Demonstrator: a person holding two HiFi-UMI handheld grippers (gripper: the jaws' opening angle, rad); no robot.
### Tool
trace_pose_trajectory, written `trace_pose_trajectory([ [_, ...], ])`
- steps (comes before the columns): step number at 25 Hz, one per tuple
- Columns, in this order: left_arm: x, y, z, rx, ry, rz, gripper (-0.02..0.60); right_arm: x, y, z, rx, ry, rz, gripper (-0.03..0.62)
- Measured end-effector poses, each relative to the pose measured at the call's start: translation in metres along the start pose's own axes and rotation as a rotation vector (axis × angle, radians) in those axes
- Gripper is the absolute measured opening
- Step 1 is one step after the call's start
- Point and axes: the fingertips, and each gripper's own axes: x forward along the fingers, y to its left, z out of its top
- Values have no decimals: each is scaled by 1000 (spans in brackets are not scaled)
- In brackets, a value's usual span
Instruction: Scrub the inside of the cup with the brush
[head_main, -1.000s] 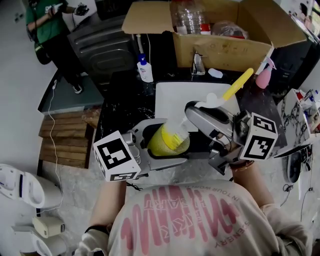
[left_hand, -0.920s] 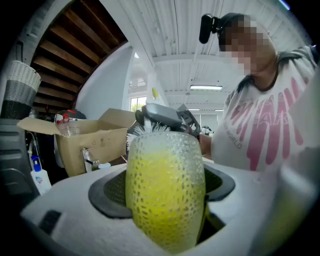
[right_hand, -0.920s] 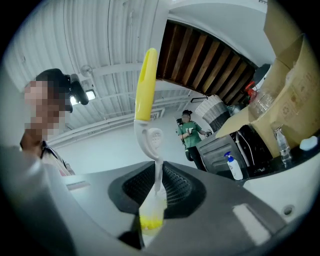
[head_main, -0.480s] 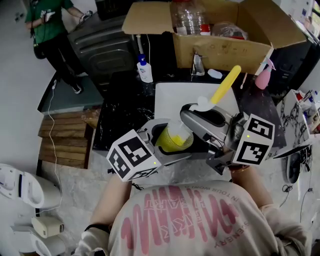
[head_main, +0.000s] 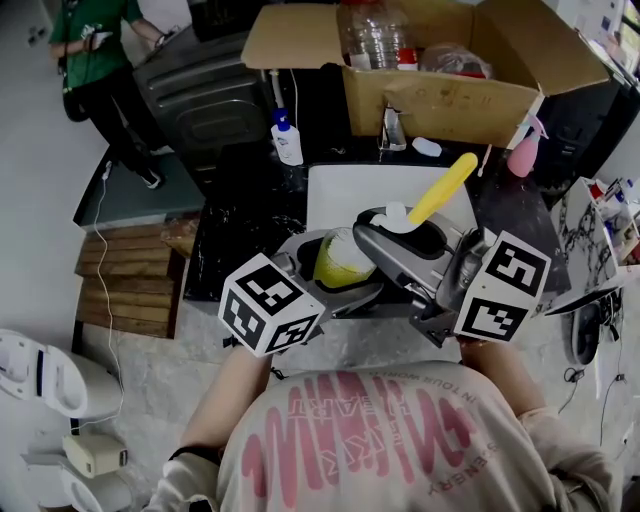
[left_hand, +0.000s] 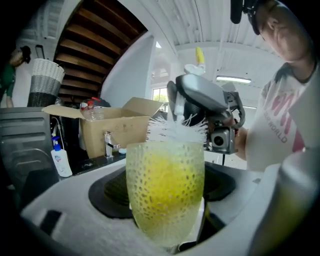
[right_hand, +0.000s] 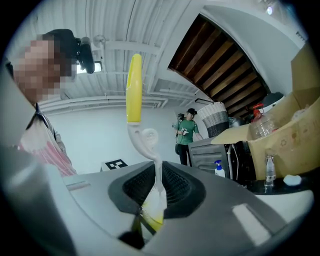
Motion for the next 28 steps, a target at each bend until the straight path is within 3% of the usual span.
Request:
trace_pose_trajectory([
  [12,-8,16,8,-56,-74,94,383,-3,7,1,-65,15,-22,57],
  [24,-21,18,20,-111,-154,89,385,-9,4,7,-12,-30,-22,55],
  [28,-28,14,24,-127,-197,55,385,-9,5,9,15,-47,-17,55],
])
